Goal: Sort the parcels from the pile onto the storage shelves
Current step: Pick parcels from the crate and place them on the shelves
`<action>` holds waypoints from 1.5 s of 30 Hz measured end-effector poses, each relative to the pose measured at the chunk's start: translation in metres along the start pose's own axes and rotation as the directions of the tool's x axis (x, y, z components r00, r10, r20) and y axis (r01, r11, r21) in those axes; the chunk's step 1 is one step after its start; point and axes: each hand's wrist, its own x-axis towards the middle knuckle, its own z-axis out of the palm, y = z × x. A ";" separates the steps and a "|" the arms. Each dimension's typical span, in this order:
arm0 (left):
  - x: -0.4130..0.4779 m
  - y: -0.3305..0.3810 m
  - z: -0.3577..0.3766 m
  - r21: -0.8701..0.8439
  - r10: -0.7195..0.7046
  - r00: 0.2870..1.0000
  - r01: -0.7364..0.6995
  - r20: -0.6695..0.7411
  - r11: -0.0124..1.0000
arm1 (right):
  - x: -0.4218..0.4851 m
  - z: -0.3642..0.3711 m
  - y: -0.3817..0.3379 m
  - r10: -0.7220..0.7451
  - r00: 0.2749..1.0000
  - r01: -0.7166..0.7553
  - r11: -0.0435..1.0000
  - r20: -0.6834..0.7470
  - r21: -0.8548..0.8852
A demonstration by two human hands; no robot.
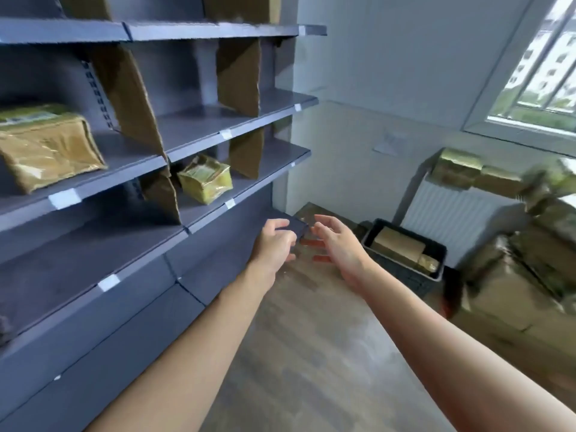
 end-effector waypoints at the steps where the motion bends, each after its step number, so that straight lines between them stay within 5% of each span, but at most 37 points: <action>1: 0.004 0.001 0.024 0.013 -0.005 0.999 0.005 0.032 1.000 | 0.002 -0.024 0.003 0.001 1.000 -0.001 1.000 -0.029 0.007; 12: 0.084 0.000 0.261 0.071 -0.023 0.941 -0.002 0.339 0.997 | 0.056 -0.243 0.038 0.071 0.945 -0.061 0.997 -0.320 0.041; 24: 0.269 -0.018 0.510 0.141 -0.129 0.842 0.063 0.524 0.988 | 0.236 -0.449 0.089 0.227 0.807 -0.197 0.974 -0.545 0.113; 33: 0.384 -0.034 0.614 0.296 -0.232 0.826 0.083 0.513 0.951 | 0.351 -0.544 0.140 0.353 0.772 -0.288 0.936 -0.528 0.204; 45: 0.567 -0.085 0.766 0.470 -0.382 0.852 0.189 0.358 0.862 | 0.561 -0.673 0.243 0.524 0.786 -0.438 0.846 -0.328 0.303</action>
